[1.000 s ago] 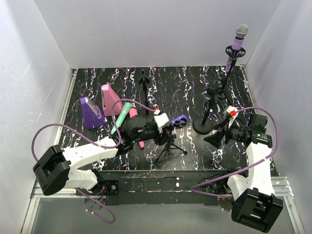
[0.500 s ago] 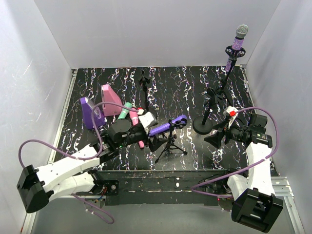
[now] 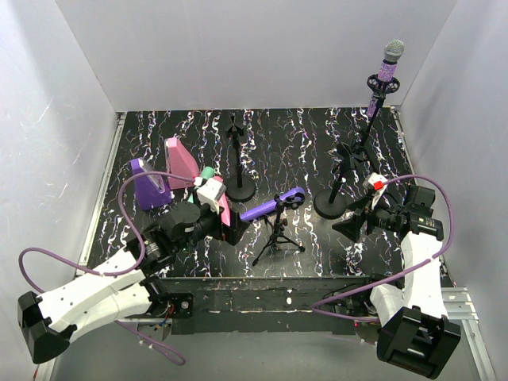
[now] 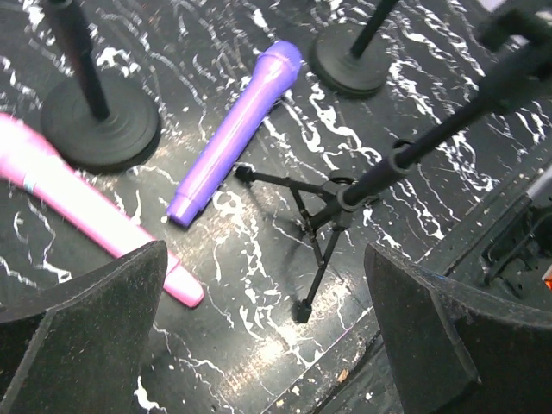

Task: Attach the microphones to the stand

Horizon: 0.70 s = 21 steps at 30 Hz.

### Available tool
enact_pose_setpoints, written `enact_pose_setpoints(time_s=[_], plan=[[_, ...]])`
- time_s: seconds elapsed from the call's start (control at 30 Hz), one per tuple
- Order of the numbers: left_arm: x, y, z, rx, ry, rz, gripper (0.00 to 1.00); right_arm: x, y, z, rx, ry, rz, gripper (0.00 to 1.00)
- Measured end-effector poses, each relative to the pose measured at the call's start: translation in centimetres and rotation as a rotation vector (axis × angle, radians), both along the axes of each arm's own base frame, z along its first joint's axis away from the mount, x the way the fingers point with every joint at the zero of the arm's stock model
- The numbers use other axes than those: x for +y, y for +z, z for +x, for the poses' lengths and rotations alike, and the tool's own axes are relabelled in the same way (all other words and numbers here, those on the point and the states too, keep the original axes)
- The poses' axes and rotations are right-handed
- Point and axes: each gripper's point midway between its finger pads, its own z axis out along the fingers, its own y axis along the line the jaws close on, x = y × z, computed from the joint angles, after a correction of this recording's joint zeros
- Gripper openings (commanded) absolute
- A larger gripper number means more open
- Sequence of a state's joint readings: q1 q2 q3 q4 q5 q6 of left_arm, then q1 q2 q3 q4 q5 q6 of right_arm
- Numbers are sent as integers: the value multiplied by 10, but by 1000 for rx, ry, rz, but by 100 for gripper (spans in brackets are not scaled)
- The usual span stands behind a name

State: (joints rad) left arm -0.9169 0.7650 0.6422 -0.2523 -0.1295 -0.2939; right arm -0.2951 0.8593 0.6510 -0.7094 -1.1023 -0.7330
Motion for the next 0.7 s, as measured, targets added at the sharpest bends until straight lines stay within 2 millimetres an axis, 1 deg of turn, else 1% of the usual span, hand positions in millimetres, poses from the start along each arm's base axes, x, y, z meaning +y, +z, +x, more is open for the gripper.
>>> enact_pose_setpoints(time_s=[0.07,0.17,0.3,0.47,0.7], plan=[[5,-8,3,38,47,8,98,0,0,0,0,0,0,97],[12,-26,11,108,123,31,98,0,0,0,0,0,-1,97],[28,-53,27,220,244,60,98,0,0,0,0,-1,-2,97],[47,-77,45,326,376,47,98,-1,-1,0,1,-2,-4,97],[53,-114,55,441,478,102,98,-1,-2,1,7,-3,-6,97]])
